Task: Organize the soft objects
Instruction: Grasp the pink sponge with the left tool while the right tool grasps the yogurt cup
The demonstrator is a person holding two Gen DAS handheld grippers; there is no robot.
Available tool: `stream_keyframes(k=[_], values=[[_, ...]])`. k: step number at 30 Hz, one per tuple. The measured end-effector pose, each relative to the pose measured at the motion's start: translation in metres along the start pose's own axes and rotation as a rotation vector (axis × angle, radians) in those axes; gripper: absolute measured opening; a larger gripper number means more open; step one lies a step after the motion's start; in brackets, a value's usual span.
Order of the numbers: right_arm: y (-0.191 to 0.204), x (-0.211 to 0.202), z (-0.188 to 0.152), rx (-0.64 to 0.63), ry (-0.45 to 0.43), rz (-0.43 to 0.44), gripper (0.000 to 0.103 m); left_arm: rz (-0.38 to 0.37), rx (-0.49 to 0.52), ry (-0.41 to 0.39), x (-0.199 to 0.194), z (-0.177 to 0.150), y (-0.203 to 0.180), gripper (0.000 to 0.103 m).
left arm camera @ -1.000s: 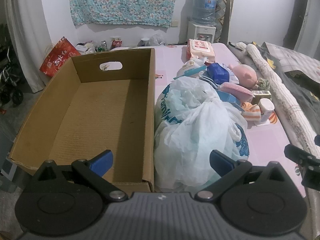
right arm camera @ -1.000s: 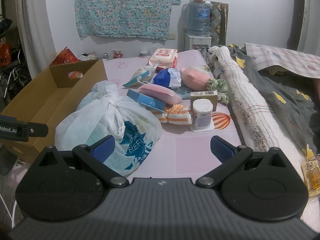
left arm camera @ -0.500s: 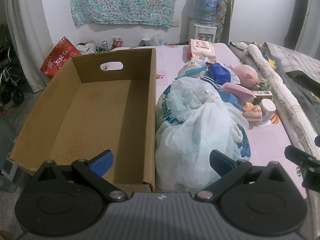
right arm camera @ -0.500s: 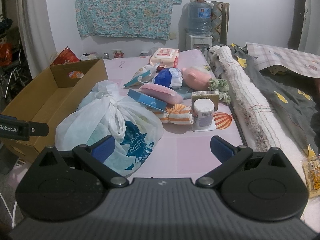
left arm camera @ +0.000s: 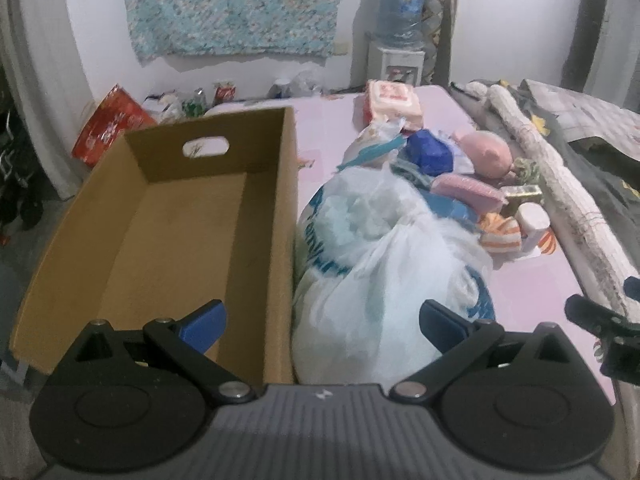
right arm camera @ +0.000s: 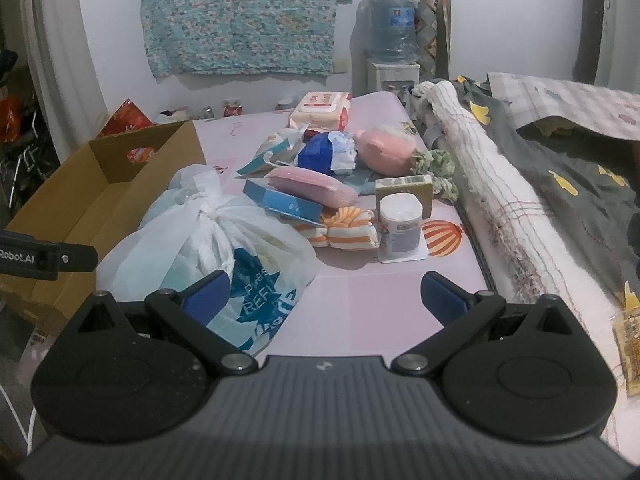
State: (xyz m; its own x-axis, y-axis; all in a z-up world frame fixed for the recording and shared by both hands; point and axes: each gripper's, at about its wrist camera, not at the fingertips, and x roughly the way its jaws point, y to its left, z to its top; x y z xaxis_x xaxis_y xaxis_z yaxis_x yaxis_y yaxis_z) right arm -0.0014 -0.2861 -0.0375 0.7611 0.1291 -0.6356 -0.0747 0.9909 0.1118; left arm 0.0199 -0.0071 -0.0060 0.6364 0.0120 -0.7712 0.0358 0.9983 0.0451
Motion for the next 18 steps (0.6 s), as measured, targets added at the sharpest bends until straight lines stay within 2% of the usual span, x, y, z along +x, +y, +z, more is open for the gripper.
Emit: stream_keyframes(k=[5, 11, 15, 17, 18], values=[[-0.021, 0.011, -0.005, 0.039, -0.050, 0.028, 0.102, -0.041, 0.071, -0.056, 0.004, 0.021, -0.019, 0.103], [-0.059, 0.029, -0.015, 0.085, -0.105, 0.044, 0.102, -0.149, 0.133, -0.128, 0.016, 0.046, -0.046, 0.102], [-0.087, 0.040, -0.012, 0.150, -0.143, 0.048, 0.102, -0.185, 0.212, -0.189, 0.023, 0.061, -0.071, 0.096], [-0.098, 0.048, -0.008, 0.165, -0.158, 0.048, 0.102, -0.185, 0.277, -0.204, 0.030, 0.069, -0.085, 0.091], [-0.102, 0.051, -0.007, 0.166, -0.167, 0.047, 0.102, -0.177, 0.315, -0.205, 0.033, 0.073, -0.094, 0.086]])
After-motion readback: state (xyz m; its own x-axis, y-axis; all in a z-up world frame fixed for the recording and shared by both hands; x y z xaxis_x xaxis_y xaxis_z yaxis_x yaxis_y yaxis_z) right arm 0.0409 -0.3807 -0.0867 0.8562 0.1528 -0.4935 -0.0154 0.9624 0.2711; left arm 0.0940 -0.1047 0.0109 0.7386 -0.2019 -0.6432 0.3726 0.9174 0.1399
